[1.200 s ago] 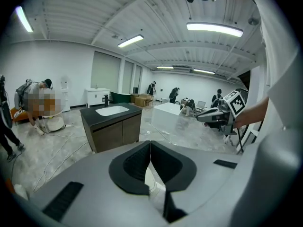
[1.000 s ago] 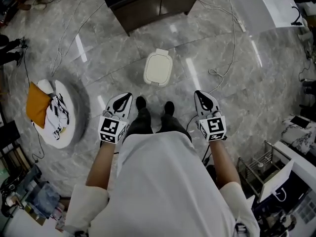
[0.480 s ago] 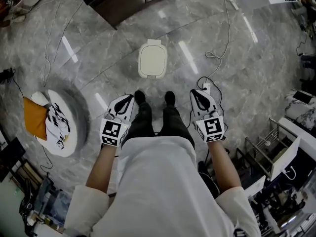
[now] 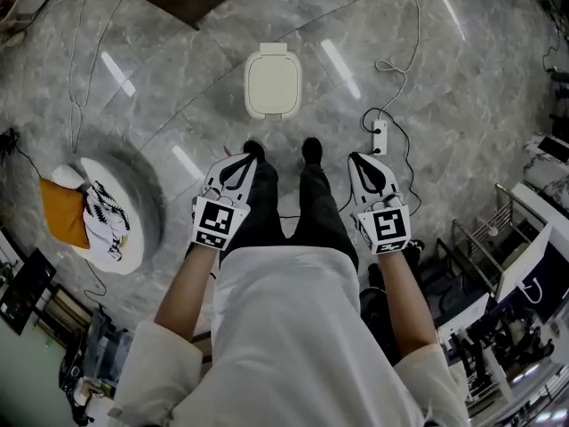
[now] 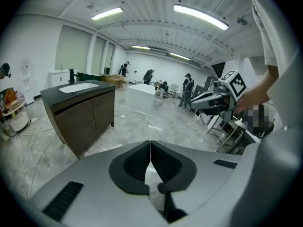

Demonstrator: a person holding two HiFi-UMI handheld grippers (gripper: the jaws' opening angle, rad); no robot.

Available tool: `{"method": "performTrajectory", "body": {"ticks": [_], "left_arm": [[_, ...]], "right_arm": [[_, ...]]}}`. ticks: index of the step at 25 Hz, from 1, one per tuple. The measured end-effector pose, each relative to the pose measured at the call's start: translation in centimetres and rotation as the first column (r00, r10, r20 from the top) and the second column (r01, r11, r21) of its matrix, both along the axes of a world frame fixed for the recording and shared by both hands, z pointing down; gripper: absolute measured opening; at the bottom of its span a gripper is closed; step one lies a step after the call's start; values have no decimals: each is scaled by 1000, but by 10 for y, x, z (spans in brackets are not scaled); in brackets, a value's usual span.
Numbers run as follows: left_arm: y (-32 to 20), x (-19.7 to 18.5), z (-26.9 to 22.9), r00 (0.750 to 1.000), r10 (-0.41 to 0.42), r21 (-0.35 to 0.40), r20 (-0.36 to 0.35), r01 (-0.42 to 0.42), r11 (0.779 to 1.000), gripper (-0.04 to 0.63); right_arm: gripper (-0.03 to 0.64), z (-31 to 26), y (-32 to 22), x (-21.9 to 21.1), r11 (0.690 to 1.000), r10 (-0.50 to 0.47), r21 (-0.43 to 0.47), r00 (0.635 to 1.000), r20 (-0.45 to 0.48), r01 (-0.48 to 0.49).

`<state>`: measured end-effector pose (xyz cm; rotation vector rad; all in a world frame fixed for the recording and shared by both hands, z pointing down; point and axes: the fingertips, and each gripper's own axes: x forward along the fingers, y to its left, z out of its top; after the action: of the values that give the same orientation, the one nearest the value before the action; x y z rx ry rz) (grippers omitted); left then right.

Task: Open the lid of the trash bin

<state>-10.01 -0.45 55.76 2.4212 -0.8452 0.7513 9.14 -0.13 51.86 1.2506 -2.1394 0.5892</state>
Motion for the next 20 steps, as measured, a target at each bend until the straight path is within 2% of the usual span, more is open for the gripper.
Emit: {"method": "performTrajectory", "body": {"ticks": [9,15,20], "left_arm": [[1,18,62,999,44,-58,13,-43,997,18],[3,28,101,999,37,-91,28,-35,995,18],[6,29,141,997,26,-116,68,-18,993,18]], "right_arm": [[34,45,7,-2,997,11,-72,1000,27,-9],[34,75,15,-8,992,-13,-125,998,66,21],[34,101,20,-7,986,-38,-161,996,83,51]]}}
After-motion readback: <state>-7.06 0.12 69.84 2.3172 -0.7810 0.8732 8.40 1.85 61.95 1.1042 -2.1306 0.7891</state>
